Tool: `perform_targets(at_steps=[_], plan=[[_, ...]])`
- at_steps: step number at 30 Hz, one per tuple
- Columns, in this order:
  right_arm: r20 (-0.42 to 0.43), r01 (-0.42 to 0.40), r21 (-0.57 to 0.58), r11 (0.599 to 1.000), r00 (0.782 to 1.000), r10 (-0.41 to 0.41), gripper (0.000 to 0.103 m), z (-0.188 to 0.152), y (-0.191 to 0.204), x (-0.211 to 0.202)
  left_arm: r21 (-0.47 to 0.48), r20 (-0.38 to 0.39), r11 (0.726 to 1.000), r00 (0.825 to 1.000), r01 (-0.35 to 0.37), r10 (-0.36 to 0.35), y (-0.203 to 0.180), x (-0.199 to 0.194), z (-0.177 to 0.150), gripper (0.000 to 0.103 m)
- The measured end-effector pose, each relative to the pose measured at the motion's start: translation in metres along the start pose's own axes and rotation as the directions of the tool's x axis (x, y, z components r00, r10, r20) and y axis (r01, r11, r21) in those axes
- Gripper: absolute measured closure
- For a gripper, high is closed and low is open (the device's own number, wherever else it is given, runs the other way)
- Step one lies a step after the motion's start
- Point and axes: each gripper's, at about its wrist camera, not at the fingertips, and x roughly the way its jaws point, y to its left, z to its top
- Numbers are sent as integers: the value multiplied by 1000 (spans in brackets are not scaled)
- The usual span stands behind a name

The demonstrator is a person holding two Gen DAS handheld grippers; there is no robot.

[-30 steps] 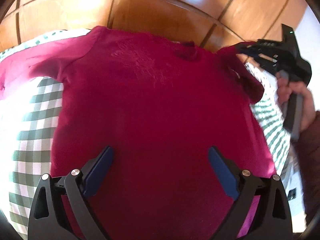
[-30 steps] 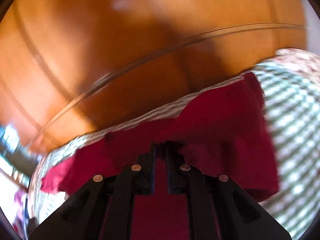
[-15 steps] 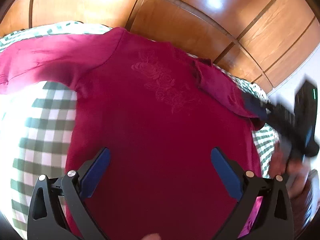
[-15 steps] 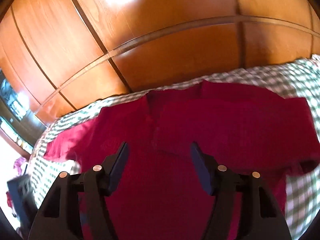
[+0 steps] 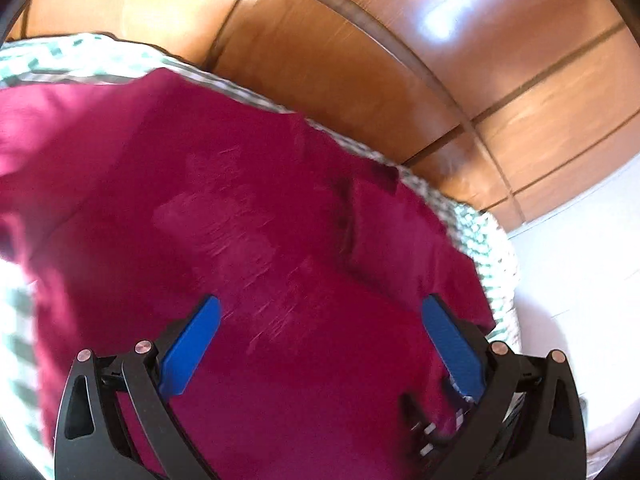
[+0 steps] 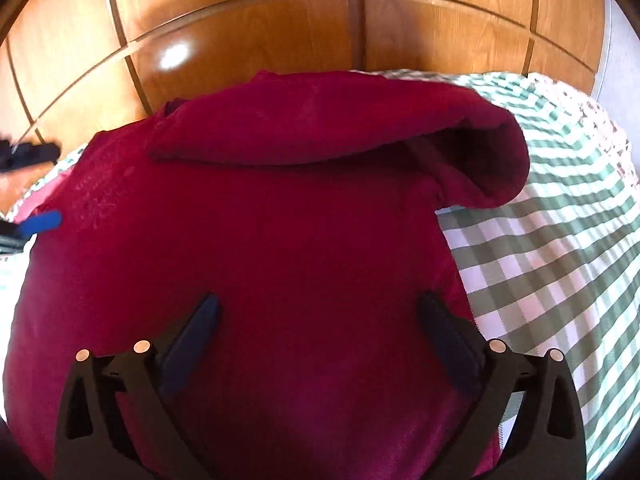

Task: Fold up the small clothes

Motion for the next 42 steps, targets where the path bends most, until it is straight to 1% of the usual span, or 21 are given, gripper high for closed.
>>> perform_targets(at_steps=[2,4,7,10,12,15,16,17,18,19,20,21,23,24,28,30,33,35,38,41,42], plan=[[-4,19,-18,1000,1000,-19,3,0,5,1,-22,-11,999,1000,29,-29,-3,10,6,3],[-8,17,-16,1000,1000,-17,3,1,7,4,-84,-22,993,996,83,-85,-2,24,14,3],[-8,1,-7,1000,1000,-1,3,2,3,6,-106,-45,990,994,95,-100,-2,39,26,3],[5,3,-7,1000,1000,-3,3,1,4,6,-69,-105,997,993,38,-45,-9,53,33,3],[14,7,-10,1000,1000,-7,3,0,4,5,-58,-99,998,995,1,-7,-16,56,33,3],[17,2,-6,1000,1000,-2,3,-1,3,4,-20,-105,1000,994,-10,8,-27,62,35,4],[17,2,-6,1000,1000,-2,3,-1,3,4,-5,-104,1000,994,-12,12,-30,64,35,11],[17,3,-6,1000,1000,-2,3,-1,3,4,23,-99,999,995,-31,33,-36,68,34,25],[18,2,-6,1000,1000,-2,3,-1,4,4,37,-101,998,994,-42,45,-40,73,37,33],[18,2,-6,1000,1000,-2,3,-1,4,4,48,-113,999,993,-25,30,-44,77,38,51],[18,2,-6,1000,1000,-1,3,-1,4,4,55,-136,998,991,-1,9,-47,82,38,62],[17,3,-6,1000,1000,-3,3,-1,4,4,63,-156,998,988,-6,16,-51,88,38,67],[17,2,-6,1000,1000,-2,3,-1,4,4,71,-164,997,986,12,0,-53,91,37,93],[18,2,-6,1000,1000,-2,3,-1,4,4,78,-168,997,986,22,-8,-55,91,37,98],[18,2,-6,1000,1000,-1,3,-1,4,4,56,-80,993,992,105,-100,-57,58,49,99],[18,1,-5,1000,1000,-1,3,-1,4,4,50,-22,988,989,149,-148,-59,33,59,99],[19,-8,1,1000,1000,8,3,-1,2,3,66,64,981,981,181,-185,-58,-7,70,99],[20,-27,13,1000,999,27,3,-1,-1,2,79,120,983,977,166,-175,-54,-32,73,99],[15,-62,36,997,998,62,3,2,-5,-1,98,147,988,980,121,-134,-41,-57,69,99],[31,-152,111,982,988,150,3,10,-17,-10,100,148,993,986,57,-72,-22,-65,61,99],[50,-207,168,964,978,202,3,15,-25,-14,91,145,995,988,34,-47,-13,-66,57,99]])
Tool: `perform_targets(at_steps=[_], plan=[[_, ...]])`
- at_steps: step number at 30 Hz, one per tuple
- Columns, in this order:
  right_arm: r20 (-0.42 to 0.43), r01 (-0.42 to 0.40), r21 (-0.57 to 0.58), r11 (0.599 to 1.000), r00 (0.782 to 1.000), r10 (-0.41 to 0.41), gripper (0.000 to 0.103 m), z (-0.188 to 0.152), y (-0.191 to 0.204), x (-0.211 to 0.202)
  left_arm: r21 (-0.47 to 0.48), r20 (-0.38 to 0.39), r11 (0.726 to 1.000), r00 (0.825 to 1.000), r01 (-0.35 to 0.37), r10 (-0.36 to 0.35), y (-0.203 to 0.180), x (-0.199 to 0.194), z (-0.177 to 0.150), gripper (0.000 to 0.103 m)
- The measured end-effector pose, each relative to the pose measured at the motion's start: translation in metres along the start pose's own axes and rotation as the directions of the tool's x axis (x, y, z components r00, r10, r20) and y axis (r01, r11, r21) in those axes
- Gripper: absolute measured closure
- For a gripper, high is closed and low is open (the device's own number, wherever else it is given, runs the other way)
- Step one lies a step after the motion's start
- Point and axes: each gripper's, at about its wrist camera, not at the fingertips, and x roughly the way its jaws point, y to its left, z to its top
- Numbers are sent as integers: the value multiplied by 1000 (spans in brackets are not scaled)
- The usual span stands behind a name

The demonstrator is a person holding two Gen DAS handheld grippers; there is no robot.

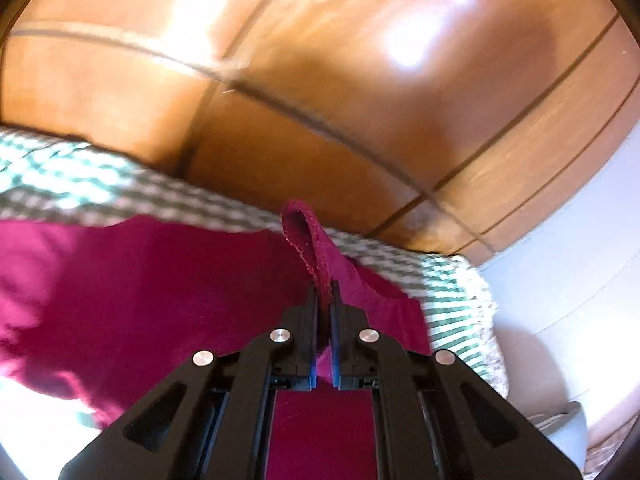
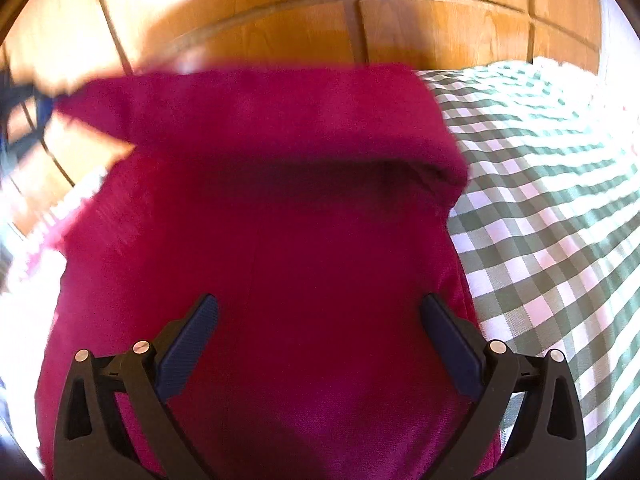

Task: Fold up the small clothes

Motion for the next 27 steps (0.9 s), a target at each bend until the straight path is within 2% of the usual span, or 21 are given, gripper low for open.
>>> perform_targets(at_steps=[1,4,8,11,13,15,17,18,19,21,22,23,25,27], plan=[[12,-47,53,997,999,47,3,7,-5,-4,-8,-8,1000,1000,-16,16,9,-1,-5,99],[59,-126,131,983,991,119,3,30,-15,-10,-40,-30,997,998,-61,60,31,3,-16,99],[93,-120,167,979,990,106,3,55,-17,-8,-42,-68,992,991,-117,114,51,12,-28,99],[94,-133,145,981,988,120,3,68,-7,-3,-9,-80,985,982,-170,169,56,21,-38,99],[64,-76,104,992,996,70,3,74,0,12,7,-84,976,973,-216,215,61,26,-41,99],[2,5,69,998,1000,-6,3,72,5,36,45,-91,959,955,-278,282,64,34,-46,99],[-61,99,25,995,993,-97,4,63,5,62,102,-85,941,940,-322,331,63,39,-53,95],[-66,124,-7,992,990,-124,3,56,5,68,131,-72,932,934,-339,350,61,40,-56,95],[-34,174,-78,982,984,-177,3,49,13,73,146,-63,927,932,-346,357,61,40,-58,95],[-6,243,-137,960,969,-246,3,45,24,77,124,-54,933,937,-338,346,64,35,-59,92],[-9,248,-140,958,968,-252,3,46,25,78,97,-51,939,941,-330,336,68,31,-59,83],[-11,241,-134,961,969,-245,3,46,23,79,75,-45,944,945,-321,325,70,26,-59,68],[-10,226,-121,967,973,-229,3,47,20,79,19,-4,952,952,-307,307,75,12,-63,51],[-8,234,-127,964,971,-237,3,48,21,79,-24,16,951,951,-310,310,82,-3,-69,45]])
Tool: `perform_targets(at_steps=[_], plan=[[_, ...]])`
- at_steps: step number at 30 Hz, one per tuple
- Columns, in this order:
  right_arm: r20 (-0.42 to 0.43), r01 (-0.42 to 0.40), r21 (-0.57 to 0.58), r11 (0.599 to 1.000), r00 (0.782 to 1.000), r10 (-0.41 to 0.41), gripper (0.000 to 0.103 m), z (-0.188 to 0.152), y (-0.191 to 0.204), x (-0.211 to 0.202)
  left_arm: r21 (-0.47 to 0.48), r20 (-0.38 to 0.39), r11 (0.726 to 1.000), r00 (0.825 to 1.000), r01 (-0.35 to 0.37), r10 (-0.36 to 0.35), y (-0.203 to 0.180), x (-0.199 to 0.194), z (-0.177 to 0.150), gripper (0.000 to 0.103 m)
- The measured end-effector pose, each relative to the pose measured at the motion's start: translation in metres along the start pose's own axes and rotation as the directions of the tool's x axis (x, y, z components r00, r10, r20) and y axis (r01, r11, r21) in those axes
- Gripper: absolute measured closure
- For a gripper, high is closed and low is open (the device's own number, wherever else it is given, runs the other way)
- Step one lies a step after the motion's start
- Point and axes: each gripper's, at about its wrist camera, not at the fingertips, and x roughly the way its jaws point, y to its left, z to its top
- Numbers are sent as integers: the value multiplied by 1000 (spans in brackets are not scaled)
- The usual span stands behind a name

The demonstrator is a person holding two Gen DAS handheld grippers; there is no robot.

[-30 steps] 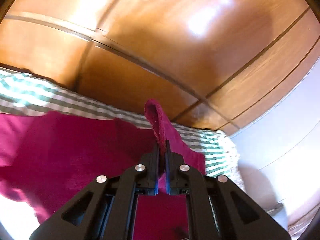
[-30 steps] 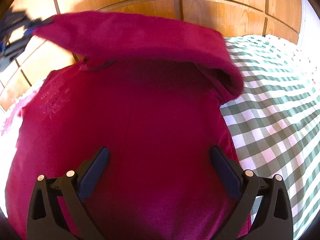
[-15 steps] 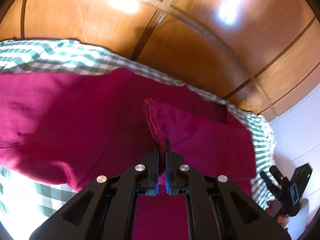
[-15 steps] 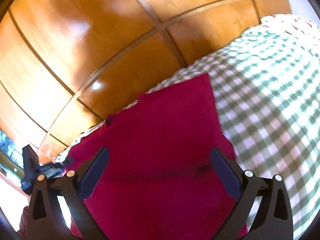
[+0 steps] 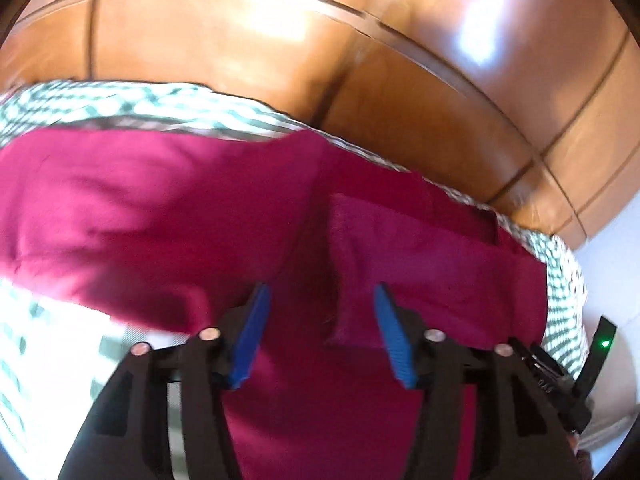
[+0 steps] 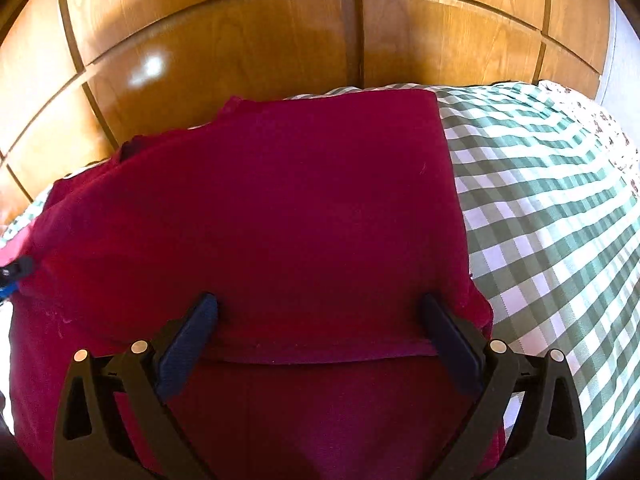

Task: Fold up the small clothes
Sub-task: 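Grasp the other sleeve with the left gripper and fold it inward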

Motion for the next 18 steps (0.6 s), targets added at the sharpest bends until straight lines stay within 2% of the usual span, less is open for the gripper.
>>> perform_targets(at_steps=[4,5,7,10,11,13,14,16,18], plan=[[4,1,-1,1000,1000,-1,3,-2,-2,-3,-64,7,998,1000,3,-3,23,-22,-12,42],[3,4,-1,1000,1000,-4,3,-2,-2,-3,-77,9,997,1000,-13,14,29,-27,-14,36],[1,22,-3,1000,1000,-22,3,-2,3,-6,-112,21,993,999,-44,46,45,-38,-16,35],[1,77,-9,997,997,-77,3,-1,9,-20,-210,29,976,998,-56,64,85,-56,-21,36],[26,56,-1,998,998,-56,3,-3,14,-32,-253,33,966,998,-48,58,101,-62,-22,37],[53,11,-12,1000,999,-11,3,-9,23,-47,-341,44,939,997,-52,71,136,-75,-25,40],[57,0,-26,1000,998,1,4,-13,29,-53,-380,50,923,996,-50,75,152,-80,-26,48],[49,-34,-56,998,998,37,3,-26,42,-60,-475,57,879,995,-44,81,190,-92,-27,54],[29,-52,-91,994,998,55,3,-41,56,-60,-569,81,822,991,-38,102,229,-105,-27,59]])
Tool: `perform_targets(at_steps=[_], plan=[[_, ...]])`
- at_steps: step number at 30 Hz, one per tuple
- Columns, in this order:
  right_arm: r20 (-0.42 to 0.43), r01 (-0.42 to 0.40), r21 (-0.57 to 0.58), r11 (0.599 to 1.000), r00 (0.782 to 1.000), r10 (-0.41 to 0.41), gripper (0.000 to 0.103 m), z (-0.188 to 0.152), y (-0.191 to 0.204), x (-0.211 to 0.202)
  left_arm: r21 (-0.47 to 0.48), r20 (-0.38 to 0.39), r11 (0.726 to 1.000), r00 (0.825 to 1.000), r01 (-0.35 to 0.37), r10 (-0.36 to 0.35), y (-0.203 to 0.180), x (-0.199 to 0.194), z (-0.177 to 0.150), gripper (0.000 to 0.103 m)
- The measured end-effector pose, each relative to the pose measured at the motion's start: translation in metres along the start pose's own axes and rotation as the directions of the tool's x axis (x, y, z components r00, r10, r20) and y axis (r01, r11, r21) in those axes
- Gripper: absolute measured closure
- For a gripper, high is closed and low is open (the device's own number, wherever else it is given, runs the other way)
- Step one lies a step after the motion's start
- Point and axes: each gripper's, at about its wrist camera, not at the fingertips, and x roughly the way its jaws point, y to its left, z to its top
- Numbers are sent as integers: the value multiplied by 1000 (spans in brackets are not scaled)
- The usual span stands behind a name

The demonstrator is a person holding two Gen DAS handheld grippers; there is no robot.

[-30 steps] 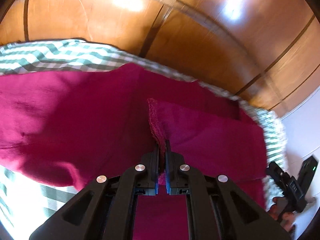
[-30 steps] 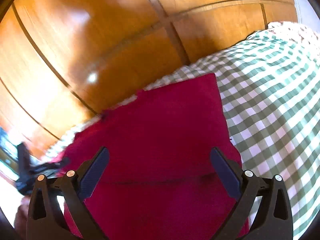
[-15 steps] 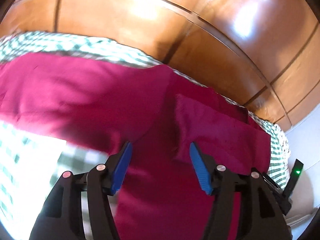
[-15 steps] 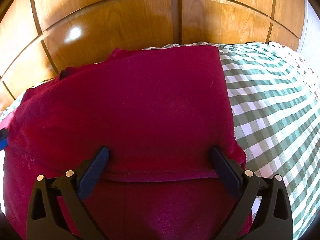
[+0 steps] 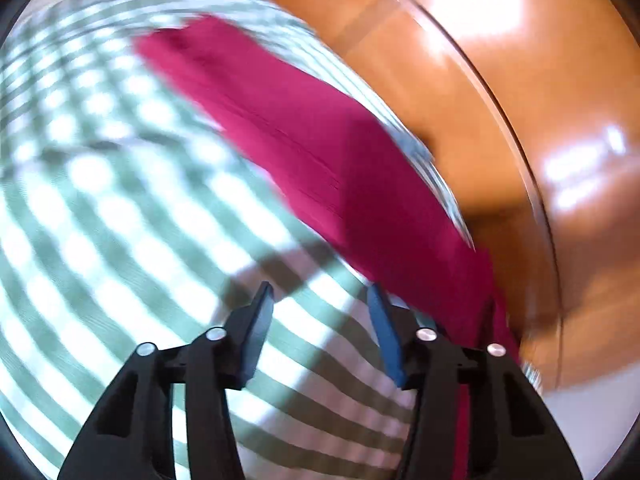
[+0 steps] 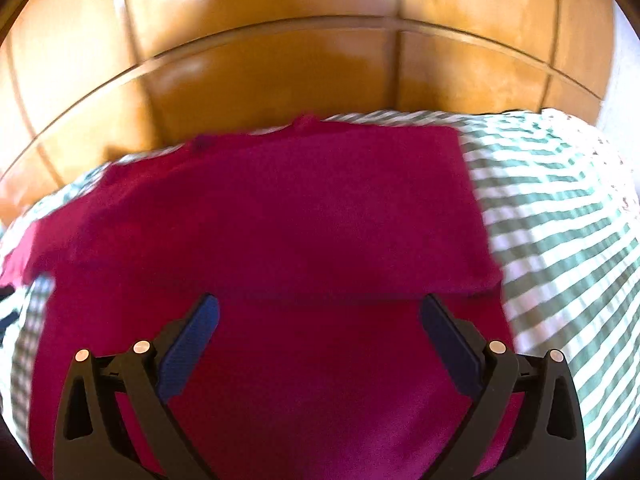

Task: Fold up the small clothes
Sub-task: 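Grasp the other sleeve with the left gripper and fold it inward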

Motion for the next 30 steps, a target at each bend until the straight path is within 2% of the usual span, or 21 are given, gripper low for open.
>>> perform_targets(at_steps=[2,6,10,13,14,15,16,18,19,23,26,30], plan=[[-31,1,-34,999,1000,-2,3,-13,12,7,-74,38,997,999,-16,19,24,-9,22,64],[-41,28,-63,998,999,-31,3,-18,19,12,-182,107,983,994,-6,25,59,-25,69,64],[-47,11,-45,999,999,-13,3,-19,11,17,-262,98,965,994,-22,49,80,-19,96,63],[-47,22,-55,998,999,-25,3,-19,14,17,-272,100,962,994,-11,40,95,-17,115,64],[-47,22,-56,998,999,-25,3,-20,18,16,-263,101,965,994,-15,43,95,-14,121,68],[-47,21,-55,998,999,-23,3,-20,18,15,-246,100,969,994,-22,48,90,-9,124,75],[-47,19,-55,998,999,-22,3,-20,18,14,-230,94,973,994,-29,52,80,-3,126,95],[-47,17,-53,998,999,-20,3,-20,18,15,-193,95,980,993,-55,75,68,1,131,97],[-48,17,-53,998,999,-19,3,-20,17,16,-164,112,985,992,-44,63,58,-1,132,97],[-46,14,-51,999,999,-16,3,-21,16,16,9,152,999,987,42,-43,-6,-16,119,97],[-45,14,-51,999,999,-16,3,-22,15,16,151,126,978,979,142,-161,-66,-24,94,97],[-44,10,-47,999,999,-12,3,-23,15,16,325,6,908,959,265,-282,-149,-13,34,97]])
